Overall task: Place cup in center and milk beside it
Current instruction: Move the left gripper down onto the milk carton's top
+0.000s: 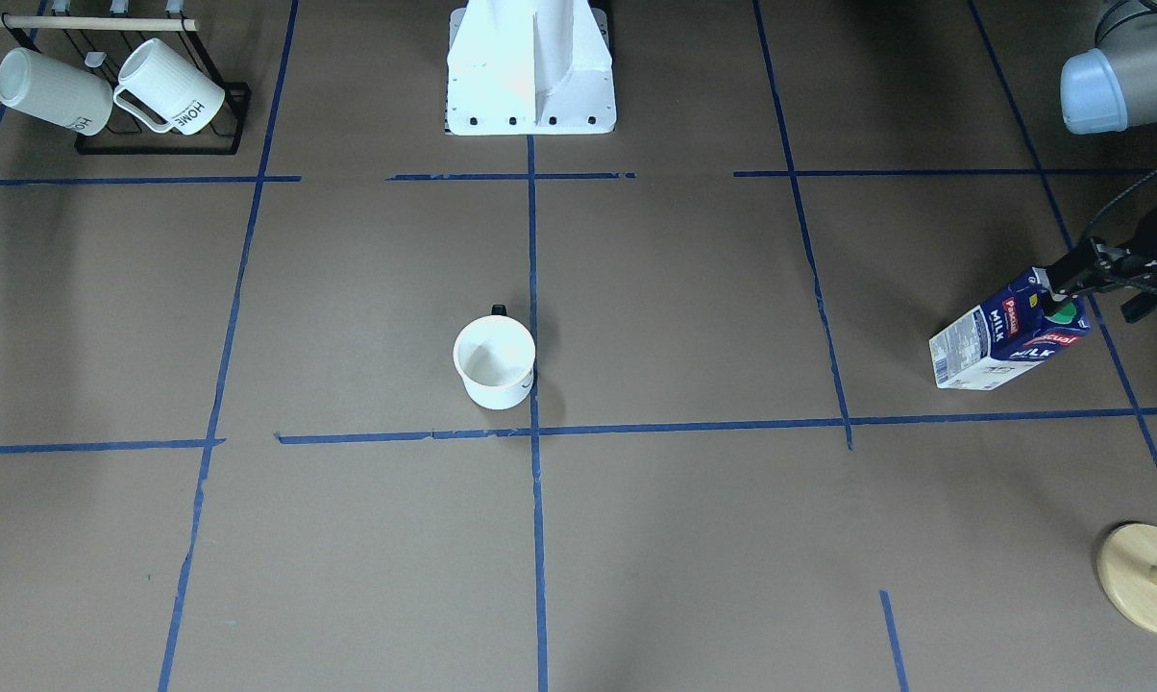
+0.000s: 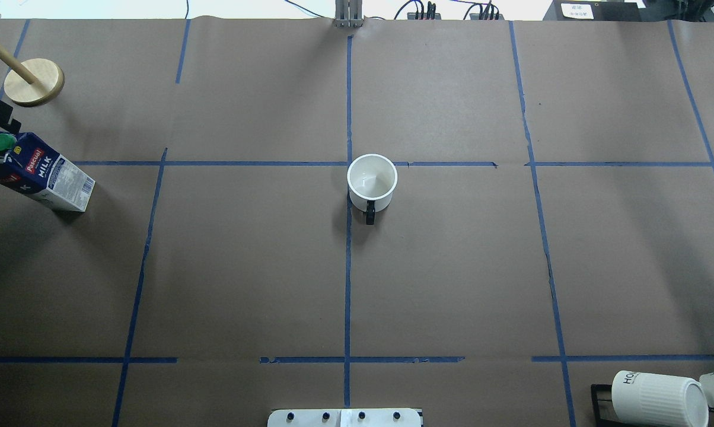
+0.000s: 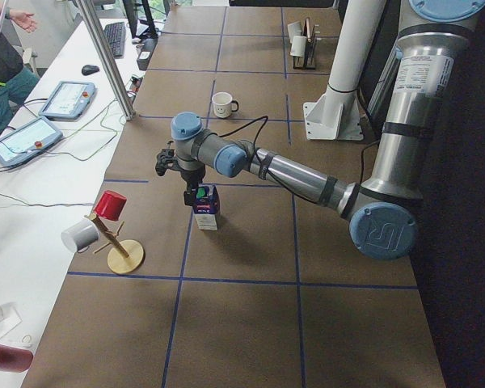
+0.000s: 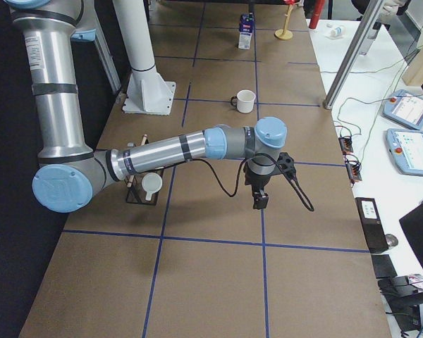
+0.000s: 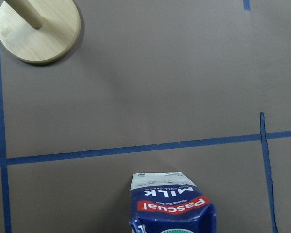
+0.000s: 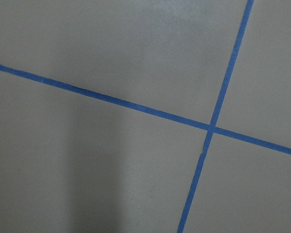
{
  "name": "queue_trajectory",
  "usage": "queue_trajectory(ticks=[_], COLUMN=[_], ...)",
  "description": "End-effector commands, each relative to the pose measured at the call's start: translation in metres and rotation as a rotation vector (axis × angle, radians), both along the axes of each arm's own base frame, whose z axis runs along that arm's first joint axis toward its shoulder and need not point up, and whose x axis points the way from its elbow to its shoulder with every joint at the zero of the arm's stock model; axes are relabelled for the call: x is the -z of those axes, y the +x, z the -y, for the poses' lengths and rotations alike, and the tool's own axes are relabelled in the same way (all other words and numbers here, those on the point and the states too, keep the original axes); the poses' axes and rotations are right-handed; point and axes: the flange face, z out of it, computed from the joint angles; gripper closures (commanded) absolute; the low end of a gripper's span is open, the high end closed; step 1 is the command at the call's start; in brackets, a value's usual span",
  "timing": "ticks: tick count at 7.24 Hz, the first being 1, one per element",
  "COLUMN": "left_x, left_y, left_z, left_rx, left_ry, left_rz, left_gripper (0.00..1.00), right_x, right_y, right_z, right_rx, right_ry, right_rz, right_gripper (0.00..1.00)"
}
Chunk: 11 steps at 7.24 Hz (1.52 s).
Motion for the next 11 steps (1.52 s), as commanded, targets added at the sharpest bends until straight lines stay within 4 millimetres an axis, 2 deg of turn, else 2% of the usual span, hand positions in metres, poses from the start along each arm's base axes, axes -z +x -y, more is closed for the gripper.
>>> queue_trajectory(ticks=[1,3,4,5,6,7,9,10,11], left_x=[-0.001,-0.01,-0.012,-0.014,-0.014,-0.014,-0.012,0.001,0.026], left_y=[0.011,0.025,0.027,0.037,0.038,0.038,0.038,0.037,0.035], left_z=[-0.003,-0.012,-0.011,-0.013,-0.013,-0.013,-0.013,-0.015,-0.018], left_rx=[-0.02,-0.049,-0.042,-0.053,-0.056,-0.056,-0.057,-0.055,-0.057], left_ry=[-0.003,-0.014,0.002,0.004,0.004,0.005,0.006,0.023,0.012], left_rz=[0.001,0.007,0.039,0.055,0.056,0.055,0.053,0.041,0.042], left_gripper=[0.0,0.0,0.09,0.25,0.46,0.59,0.62,0.61,0.62], right_x=[-0.005,-0.007,-0.007,-0.008,-0.008,-0.007,-0.007,-0.007,-0.007], right_y=[0.0,0.001,0.001,0.001,0.001,0.001,0.001,0.001,0.001], right_z=[-0.003,-0.006,-0.006,-0.007,-0.007,-0.007,-0.007,-0.007,-0.008], right_rx=[0.001,0.001,0.001,0.001,0.001,0.001,0.001,0.0,0.0], right_ry=[-0.005,-0.008,-0.005,-0.01,-0.008,-0.007,-0.006,-0.008,-0.008], right_rz=[-0.001,-0.001,-0.001,-0.001,-0.001,-0.001,0.001,0.001,0.001], right_gripper=[0.0,0.0,0.0,0.0,0.0,0.0,0.0,0.0,0.0])
